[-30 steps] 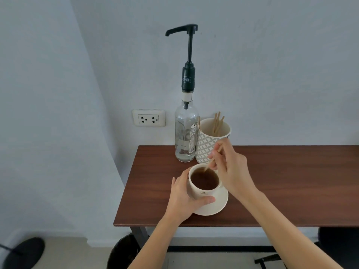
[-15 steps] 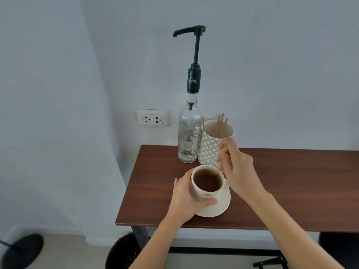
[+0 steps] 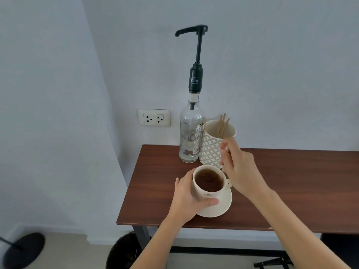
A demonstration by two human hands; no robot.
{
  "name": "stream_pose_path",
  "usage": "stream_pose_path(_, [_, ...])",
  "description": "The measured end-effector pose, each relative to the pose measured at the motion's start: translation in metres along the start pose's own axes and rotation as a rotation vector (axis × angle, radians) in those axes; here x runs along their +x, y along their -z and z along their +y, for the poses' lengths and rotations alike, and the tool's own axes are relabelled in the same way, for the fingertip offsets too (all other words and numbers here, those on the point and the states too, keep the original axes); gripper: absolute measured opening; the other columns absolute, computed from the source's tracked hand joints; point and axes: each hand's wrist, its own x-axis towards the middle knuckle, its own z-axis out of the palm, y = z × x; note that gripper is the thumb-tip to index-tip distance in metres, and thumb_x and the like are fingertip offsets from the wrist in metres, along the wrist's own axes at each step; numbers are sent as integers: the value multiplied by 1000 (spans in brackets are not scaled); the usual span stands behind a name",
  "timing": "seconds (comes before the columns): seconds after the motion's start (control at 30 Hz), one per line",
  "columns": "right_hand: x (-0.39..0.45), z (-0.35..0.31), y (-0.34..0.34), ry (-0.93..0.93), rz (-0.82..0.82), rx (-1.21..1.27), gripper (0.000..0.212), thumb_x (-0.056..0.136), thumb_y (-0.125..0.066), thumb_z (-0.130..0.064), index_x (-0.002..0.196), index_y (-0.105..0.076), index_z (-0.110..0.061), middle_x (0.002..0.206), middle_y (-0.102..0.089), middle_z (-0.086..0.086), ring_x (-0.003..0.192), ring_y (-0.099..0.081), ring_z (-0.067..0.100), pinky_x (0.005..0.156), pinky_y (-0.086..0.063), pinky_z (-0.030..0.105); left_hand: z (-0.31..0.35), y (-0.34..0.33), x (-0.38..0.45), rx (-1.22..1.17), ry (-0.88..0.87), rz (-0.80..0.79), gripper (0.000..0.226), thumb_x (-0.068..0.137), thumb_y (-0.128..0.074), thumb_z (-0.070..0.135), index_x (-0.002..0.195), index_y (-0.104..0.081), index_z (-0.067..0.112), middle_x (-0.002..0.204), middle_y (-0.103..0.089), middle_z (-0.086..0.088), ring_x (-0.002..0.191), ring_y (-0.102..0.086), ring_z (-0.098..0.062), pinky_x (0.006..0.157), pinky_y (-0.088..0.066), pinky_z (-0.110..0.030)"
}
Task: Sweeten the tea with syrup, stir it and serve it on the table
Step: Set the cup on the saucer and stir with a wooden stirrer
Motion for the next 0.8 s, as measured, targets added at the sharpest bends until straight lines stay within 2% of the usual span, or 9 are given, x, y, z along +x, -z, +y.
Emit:
stream_pose_path(0.07, [-5, -3, -2, -33, -44, 44, 11, 102, -41, -13, 99, -41, -23, 66, -64, 8, 52, -59, 22, 60, -54, 48, 0, 0, 0, -3, 5, -5, 88, 60, -92, 50, 136, -47, 42, 134, -57, 27, 128, -43, 14, 125, -9, -47])
stream_pose_path(0.13, [-7, -10, -10, -61, -66, 176, 10, 103, -43, -11, 100, -44, -20, 69, -67, 6, 55, -65, 15, 63, -59, 41, 0, 0, 0, -2, 8, -9, 90, 59, -92, 51, 136, -47, 41, 133, -59, 26, 129, -47, 9, 126, -11, -52])
stream_pose_path(0.27, [3, -13, -13, -11, 39, 181, 12, 103, -44, -9, 100, -45, -20, 75, -68, 5, 61, -69, 17, 65, -59, 31, 0, 0, 0, 10, 4, -1, 92, 57, -91, 53, 137, -47, 42, 133, -59, 26, 129, -48, 5, 123, -19, -55])
stream_pose_path(0.37, [7, -3, -4, 26, 35, -44, 4, 103, -40, -14, 105, -44, -15, 69, -62, 5, 56, -61, 26, 57, -51, 40, 0, 0, 0, -5, -2, 3, 91, 57, -91, 53, 136, -48, 41, 133, -59, 27, 128, -41, 14, 121, -23, -57])
stream_pose_path(0.43, [3, 0, -3, 17, -14, -167, 4, 103, -39, -15, 107, -41, -16, 63, -58, 2, 53, -58, 27, 53, -45, 38, -1, 0, 0, -4, 3, 6, 91, 57, -91, 54, 136, -48, 42, 133, -58, 28, 127, -39, 16, 120, -26, -58])
stream_pose_path(0.53, [-4, -12, -10, -22, -80, 51, 8, 104, -39, -14, 102, -39, -22, 67, -64, 8, 55, -64, 24, 58, -55, 43, 0, -1, 1, 13, 12, 6, 91, 57, -91, 53, 136, -46, 44, 133, -59, 28, 128, -44, 12, 122, -21, -58])
stream_pose_path(0.63, [-1, -17, -16, -29, -25, 199, 10, 104, -42, -11, 100, -43, -20, 75, -67, 7, 61, -69, 17, 65, -60, 37, 0, -2, 1, 31, 17, 0, 92, 56, -91, 53, 136, -45, 46, 131, -58, 30, 127, -45, 12, 123, -19, -56])
stream_pose_path(0.7, [5, -13, -12, -22, 31, 146, 10, 104, -42, -12, 100, -43, -21, 74, -66, 7, 61, -69, 19, 65, -59, 40, -1, -2, 1, 18, 12, 3, 92, 55, -91, 54, 135, -46, 46, 131, -58, 31, 126, -44, 12, 121, -23, -57])
stream_pose_path(0.8, [5, -1, -4, -9, 14, -63, 5, 103, -39, -16, 102, -39, -21, 69, -63, 8, 58, -63, 28, 62, -55, 49, -1, -1, 0, -5, 14, 6, 91, 55, -91, 54, 134, -48, 45, 131, -58, 31, 126, -40, 15, 119, -27, -58])
